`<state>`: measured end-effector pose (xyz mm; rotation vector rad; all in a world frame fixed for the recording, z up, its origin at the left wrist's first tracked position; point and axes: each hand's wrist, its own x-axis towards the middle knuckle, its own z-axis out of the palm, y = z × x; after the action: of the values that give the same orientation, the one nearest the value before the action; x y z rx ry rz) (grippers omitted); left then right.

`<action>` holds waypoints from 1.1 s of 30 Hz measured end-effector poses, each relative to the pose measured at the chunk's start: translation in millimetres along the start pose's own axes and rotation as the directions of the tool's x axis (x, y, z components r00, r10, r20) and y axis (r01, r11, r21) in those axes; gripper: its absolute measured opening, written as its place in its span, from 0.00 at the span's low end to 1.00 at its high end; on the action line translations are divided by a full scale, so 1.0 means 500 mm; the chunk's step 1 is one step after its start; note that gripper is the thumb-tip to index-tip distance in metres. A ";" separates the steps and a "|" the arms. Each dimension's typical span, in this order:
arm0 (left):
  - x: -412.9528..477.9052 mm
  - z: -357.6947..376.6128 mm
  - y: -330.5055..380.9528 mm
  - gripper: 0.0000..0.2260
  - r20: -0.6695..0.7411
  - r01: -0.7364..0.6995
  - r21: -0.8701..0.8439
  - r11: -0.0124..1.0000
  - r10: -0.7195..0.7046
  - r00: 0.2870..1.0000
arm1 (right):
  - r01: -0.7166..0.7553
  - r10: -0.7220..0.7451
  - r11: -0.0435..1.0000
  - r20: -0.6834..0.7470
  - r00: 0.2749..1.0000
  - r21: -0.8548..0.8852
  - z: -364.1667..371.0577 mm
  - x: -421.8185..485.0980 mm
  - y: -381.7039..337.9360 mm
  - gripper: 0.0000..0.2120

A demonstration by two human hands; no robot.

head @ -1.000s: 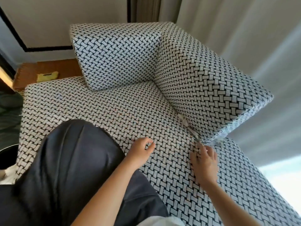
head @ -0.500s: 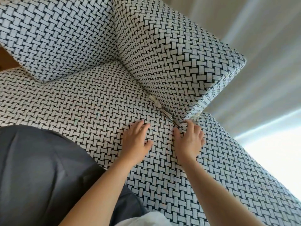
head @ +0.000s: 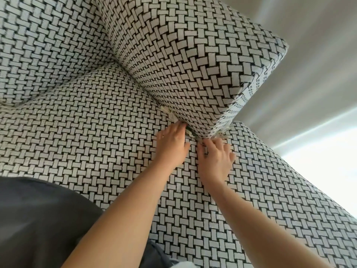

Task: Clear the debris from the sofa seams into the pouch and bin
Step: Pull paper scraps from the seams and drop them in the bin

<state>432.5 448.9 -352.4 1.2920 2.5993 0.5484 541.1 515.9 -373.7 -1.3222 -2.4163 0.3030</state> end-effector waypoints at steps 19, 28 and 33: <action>-0.007 0.007 0.014 0.15 -0.118 -0.038 0.060 0.997 0.045 0.992 | -0.176 0.172 0.960 0.037 0.984 0.220 0.008 0.011 -0.006 0.10; -0.018 -0.019 -0.003 0.08 -0.142 -0.161 -0.017 0.987 0.157 0.977 | -0.168 0.162 0.982 0.071 0.984 0.084 0.004 0.017 -0.009 0.09; -0.044 -0.020 -0.033 0.04 -0.158 -0.148 -0.158 0.976 0.123 0.980 | -0.093 0.090 0.994 0.059 0.994 0.054 0.002 0.014 -0.007 0.07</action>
<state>430.4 419.8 -350.1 1.4293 2.5236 0.9008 534.6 519.8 -372.0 -1.4194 -2.3784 0.4358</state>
